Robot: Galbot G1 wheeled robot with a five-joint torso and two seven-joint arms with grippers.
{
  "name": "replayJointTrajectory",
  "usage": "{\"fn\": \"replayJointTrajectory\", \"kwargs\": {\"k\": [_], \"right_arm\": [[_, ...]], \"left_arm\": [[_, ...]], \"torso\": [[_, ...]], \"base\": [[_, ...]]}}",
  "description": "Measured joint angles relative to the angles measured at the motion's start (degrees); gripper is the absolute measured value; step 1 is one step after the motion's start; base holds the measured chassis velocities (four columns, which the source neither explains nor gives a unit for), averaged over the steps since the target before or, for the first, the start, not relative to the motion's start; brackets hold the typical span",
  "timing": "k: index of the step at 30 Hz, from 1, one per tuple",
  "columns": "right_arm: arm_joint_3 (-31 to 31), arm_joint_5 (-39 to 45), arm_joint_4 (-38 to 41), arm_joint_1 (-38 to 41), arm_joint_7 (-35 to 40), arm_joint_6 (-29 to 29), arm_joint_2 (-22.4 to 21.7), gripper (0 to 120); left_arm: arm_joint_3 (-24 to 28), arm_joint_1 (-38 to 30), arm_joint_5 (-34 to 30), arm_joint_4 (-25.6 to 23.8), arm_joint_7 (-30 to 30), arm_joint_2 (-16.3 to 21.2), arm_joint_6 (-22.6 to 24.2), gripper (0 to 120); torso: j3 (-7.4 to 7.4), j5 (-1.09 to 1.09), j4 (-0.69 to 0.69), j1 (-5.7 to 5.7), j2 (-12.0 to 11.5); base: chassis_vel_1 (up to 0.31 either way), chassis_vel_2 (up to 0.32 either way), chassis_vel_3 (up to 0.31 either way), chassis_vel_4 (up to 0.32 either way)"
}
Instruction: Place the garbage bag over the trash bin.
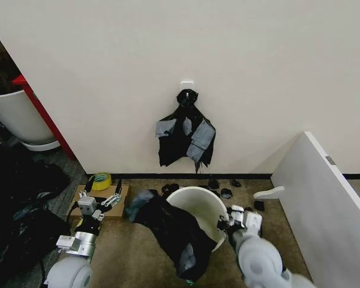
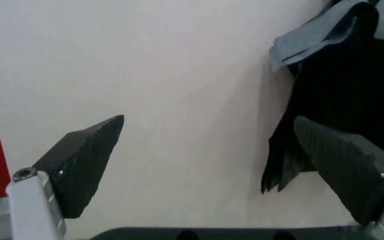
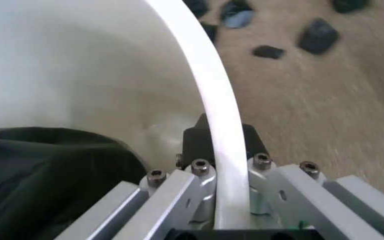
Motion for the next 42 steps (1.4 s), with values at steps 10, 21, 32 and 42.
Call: {"fn": "replayJointTrajectory", "kwargs": {"k": [10, 21, 32, 42], "right_arm": [[1.37, -4.88, -3.49, -3.01, 1.98, 11.33, 9.92, 0], [-0.86, -13.18, -6.36, -6.26, 2.77, 17.60, 15.51, 0], [-1.27, -19.47, -0.32, -10.21, 2.77, 19.13, 13.27, 39], [-5.54, -43.03, 2.18, -11.41, -11.35, 24.68, 7.61, 77]], "left_arm": [[-1.20, 1.51, 0.66, -1.90, -0.55, -0.02, -0.22, 100], [-2.27, 3.21, 1.65, -3.46, -1.24, -1.20, -0.90, 100], [-1.74, 3.29, 2.00, -3.68, -1.24, -1.78, -0.81, 100], [-1.67, 3.10, 2.19, -3.28, -1.24, -1.46, -0.64, 100]], "torso": [[0.00, -0.01, 0.01, 0.00, 0.00], [0.00, 0.00, 0.01, 0.00, 0.00], [0.00, 0.01, 0.00, 0.00, 0.00], [0.01, 0.01, 0.00, 0.01, 0.00]], "base": [[0.000, 0.000, 0.000, 0.000], [0.000, 0.000, 0.000, 0.000], [0.000, 0.000, 0.000, 0.000], [0.000, 0.000, 0.000, 0.000]]}}
